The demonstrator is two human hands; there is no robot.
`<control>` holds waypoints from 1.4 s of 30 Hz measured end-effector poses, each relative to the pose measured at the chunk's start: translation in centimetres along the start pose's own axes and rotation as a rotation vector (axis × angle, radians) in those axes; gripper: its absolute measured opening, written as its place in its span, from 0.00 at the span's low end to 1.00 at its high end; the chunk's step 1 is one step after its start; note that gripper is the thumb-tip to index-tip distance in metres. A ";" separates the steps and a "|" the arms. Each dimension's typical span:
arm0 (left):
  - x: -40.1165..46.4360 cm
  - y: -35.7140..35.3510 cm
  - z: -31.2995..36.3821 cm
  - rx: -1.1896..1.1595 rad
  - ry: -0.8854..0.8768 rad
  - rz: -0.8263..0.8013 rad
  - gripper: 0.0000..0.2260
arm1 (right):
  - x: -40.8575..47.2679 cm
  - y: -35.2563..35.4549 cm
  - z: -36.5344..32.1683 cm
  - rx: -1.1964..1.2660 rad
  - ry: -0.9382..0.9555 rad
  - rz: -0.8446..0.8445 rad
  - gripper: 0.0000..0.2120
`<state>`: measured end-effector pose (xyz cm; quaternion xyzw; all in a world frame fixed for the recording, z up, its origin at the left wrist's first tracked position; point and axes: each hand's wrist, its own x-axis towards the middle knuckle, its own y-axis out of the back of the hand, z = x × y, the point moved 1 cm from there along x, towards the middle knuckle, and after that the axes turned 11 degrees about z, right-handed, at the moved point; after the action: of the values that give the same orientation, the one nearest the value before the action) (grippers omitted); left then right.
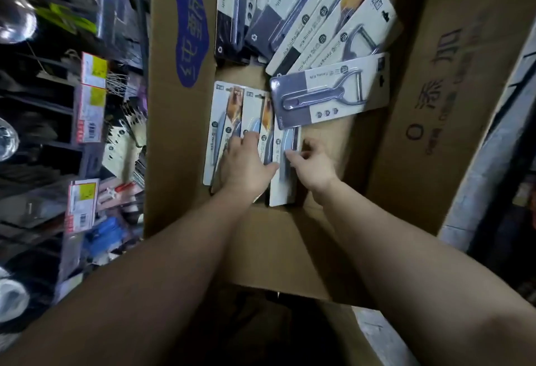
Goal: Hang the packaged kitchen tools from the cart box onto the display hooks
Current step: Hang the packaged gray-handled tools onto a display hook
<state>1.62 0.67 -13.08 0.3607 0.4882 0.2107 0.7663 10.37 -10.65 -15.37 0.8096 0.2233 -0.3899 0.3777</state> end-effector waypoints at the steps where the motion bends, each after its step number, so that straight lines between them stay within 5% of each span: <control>1: 0.0 -0.2 0.1 -0.024 0.018 0.011 0.29 | 0.1 -0.3 -0.2 0.033 -0.019 -0.012 0.28; 15: 0.7 0.8 -0.6 -0.455 0.316 0.024 0.07 | 0.4 -3.3 -1.7 0.263 -0.107 -0.209 0.10; 18: 0.4 1.5 -0.7 -0.503 0.323 0.018 0.07 | -0.2 -3.6 -2.0 0.221 -0.072 -0.234 0.13; 23: -0.4 2.9 -1.1 -0.666 0.400 -0.010 0.21 | -1.0 -3.6 -2.7 0.280 -0.089 -0.295 0.23; 25: -0.8 3.5 -1.1 -0.724 0.410 -0.022 0.18 | -1.3 -3.6 -2.9 0.311 -0.138 -0.353 0.25; 29: -1.5 4.4 -0.9 -0.775 0.349 -0.073 0.10 | -2.5 -2.9 -3.7 0.435 -0.207 -0.454 0.10; 42: -4.0 7.6 -1.4 -0.934 0.446 -0.130 0.08 | -5.8 -1.7 -4.8 0.347 -0.126 -0.477 0.24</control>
<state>-1.19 3.43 -5.34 -0.1045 0.5149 0.4298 0.7343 8.05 -6.26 -9.53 0.7608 0.3134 -0.5495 0.1446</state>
